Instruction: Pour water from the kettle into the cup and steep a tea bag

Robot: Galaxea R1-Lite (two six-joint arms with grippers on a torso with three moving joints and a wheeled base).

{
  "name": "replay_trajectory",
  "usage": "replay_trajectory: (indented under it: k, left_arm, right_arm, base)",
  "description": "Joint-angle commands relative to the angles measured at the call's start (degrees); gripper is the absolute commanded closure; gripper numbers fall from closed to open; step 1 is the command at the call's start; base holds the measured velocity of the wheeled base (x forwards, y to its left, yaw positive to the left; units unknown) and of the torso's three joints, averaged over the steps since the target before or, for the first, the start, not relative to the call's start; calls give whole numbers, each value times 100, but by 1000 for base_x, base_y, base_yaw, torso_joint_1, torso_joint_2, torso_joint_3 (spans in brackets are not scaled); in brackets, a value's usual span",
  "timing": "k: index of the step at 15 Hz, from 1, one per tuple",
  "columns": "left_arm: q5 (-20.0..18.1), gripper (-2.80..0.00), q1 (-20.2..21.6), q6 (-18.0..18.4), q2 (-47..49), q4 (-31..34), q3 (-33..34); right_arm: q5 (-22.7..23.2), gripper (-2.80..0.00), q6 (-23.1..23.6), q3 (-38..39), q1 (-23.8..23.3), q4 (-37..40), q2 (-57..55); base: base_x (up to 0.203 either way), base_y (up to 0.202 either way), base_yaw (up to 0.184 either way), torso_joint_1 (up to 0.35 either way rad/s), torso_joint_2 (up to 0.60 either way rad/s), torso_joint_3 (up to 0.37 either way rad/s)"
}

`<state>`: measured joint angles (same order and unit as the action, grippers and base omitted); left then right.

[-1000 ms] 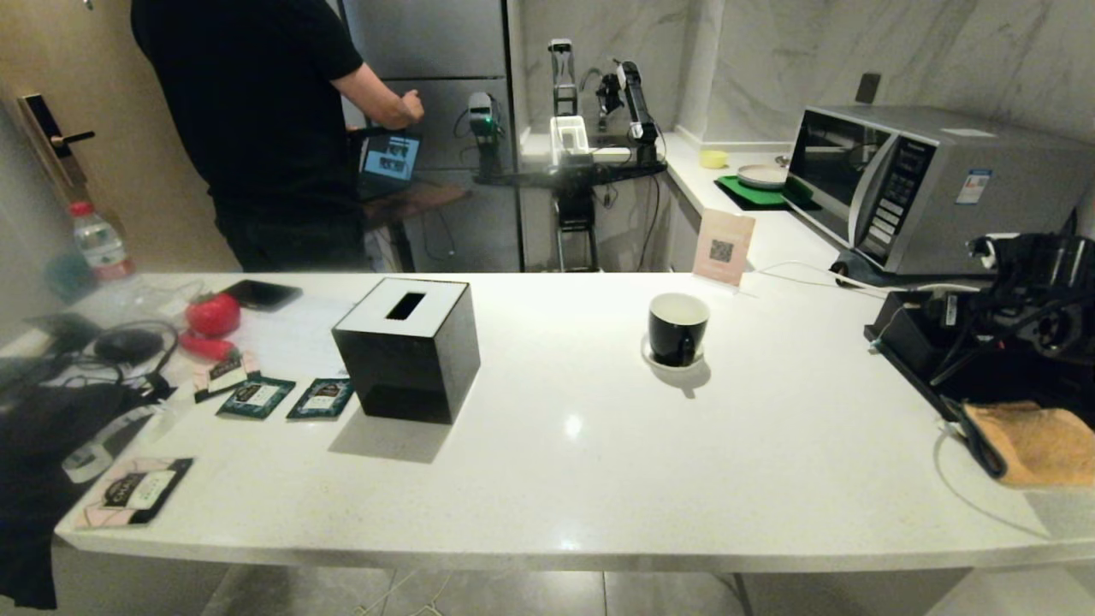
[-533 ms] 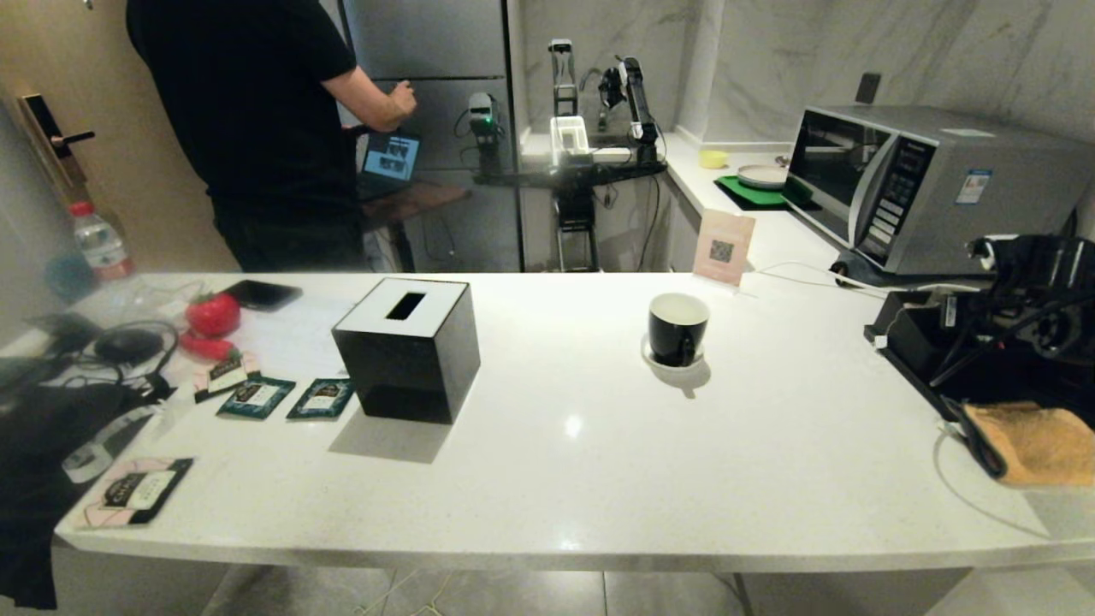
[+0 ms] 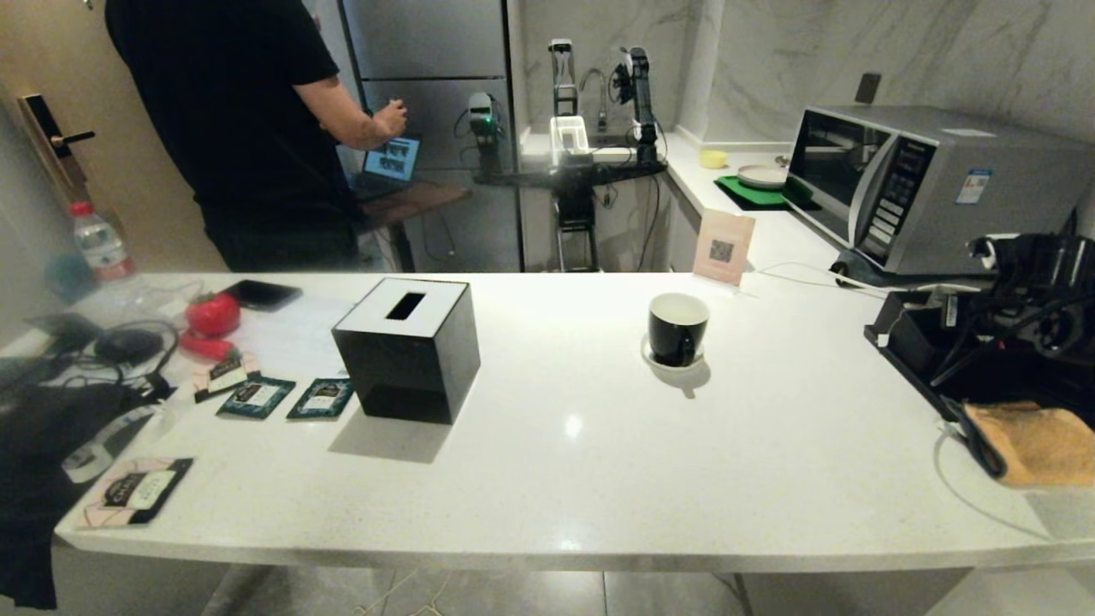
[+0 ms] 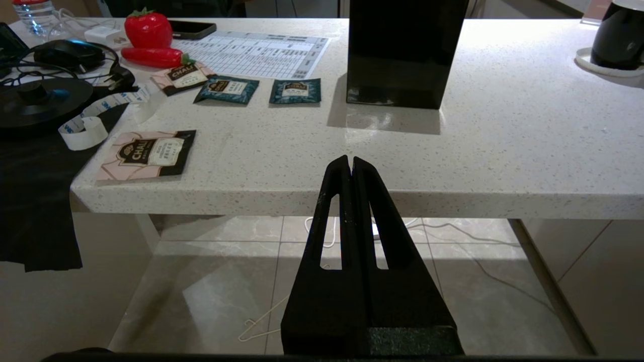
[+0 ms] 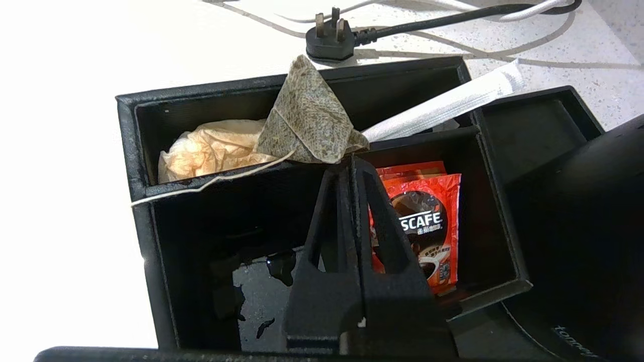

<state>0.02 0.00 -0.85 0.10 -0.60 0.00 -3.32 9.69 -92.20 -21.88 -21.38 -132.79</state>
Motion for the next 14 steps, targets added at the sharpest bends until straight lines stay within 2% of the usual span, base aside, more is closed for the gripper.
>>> replay_trajectory:
  k: [1, 14]
  left_arm:
    - [-2, 0, 0, -3, -1, -2, 0]
    - [-2, 0, 0, -3, -1, -2, 0]
  right_arm:
    - [-2, 0, 6, -8, 0, -15, 69]
    - [-10, 0, -2, 53, 17, -6, 551]
  base:
    - [0, 0, 0, 0, 0, 0]
    - [0, 0, 0, 0, 0, 0]
